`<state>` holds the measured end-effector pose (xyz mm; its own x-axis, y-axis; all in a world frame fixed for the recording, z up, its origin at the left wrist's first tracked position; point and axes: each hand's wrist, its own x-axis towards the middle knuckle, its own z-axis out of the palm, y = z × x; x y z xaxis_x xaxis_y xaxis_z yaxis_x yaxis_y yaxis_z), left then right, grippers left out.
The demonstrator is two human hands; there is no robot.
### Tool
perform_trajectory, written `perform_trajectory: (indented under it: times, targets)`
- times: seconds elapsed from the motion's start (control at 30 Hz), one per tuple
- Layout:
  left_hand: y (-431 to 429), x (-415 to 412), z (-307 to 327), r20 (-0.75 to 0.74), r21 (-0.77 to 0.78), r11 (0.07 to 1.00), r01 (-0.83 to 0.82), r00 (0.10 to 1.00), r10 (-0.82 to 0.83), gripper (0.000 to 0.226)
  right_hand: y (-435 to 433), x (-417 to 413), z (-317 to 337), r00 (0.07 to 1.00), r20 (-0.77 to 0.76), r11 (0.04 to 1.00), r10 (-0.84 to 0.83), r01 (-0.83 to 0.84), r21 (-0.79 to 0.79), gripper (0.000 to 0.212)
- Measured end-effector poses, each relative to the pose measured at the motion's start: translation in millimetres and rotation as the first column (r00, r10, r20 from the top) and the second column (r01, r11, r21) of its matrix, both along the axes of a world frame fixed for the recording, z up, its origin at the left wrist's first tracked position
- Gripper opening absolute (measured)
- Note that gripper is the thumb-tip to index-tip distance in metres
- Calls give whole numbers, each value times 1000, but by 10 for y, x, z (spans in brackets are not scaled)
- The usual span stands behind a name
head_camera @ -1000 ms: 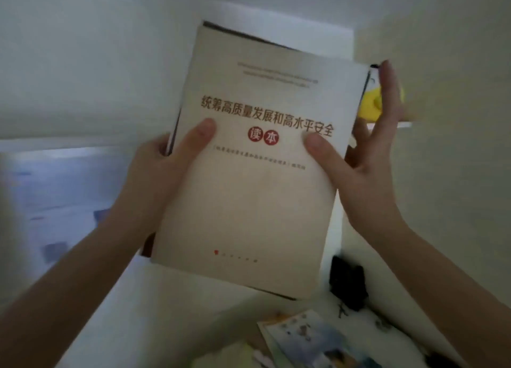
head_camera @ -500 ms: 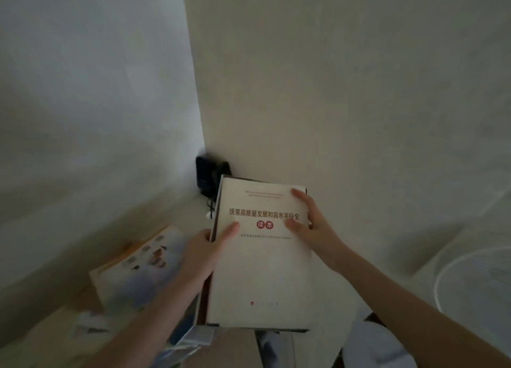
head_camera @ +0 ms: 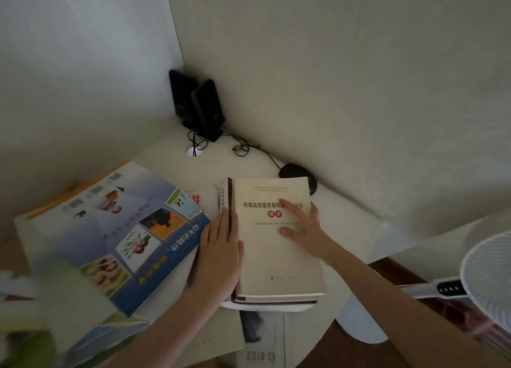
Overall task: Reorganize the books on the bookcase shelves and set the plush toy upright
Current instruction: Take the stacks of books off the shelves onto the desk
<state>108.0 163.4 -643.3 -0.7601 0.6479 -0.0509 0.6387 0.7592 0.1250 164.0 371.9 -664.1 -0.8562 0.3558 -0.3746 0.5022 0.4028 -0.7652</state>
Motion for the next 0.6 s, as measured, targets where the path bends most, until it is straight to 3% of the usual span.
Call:
perform_trajectory:
  times: [0.1, 0.17, 0.23, 0.33, 0.4, 0.5, 0.6]
  targets:
    - [16, 28, 109, 48, -40, 999, -20, 999, 22, 61, -7, -3, 55, 1000, -1, 1000, -5, 5, 11, 60]
    - [25, 4, 179, 120, -93, 995, -26, 992, 37, 60, -56, -16, 137, 999, 51, 991, -7, 1, 133, 61]
    - [42, -29, 353, 237, -21, 998, -51, 970, 55, 58, -166, -15, 261, 996, 92, 946, -11, -19, 323, 65]
    - [32, -49, 804, 465, 256, 957, -136, 885, 2, 50, -347, -60, 526, 999, 39, 878, 6, -24, 477, 68]
    - [-88, -57, 1180, 558, 407, 887, -219, 828, -52, 41, -525, -146, 875, 999, -12, 911, 33, -25, 411, 64]
    - [-403, -82, 1768, 513, 568, 786, -245, 852, -105, 31, -866, -288, 1567, 980, -135, 957, 145, -104, 270, 55]
    - [-935, -94, 2455, 441, 681, 688, -252, 890, -111, 21, -1348, -426, 2340, 884, -337, 938, 325, -257, 231, 42]
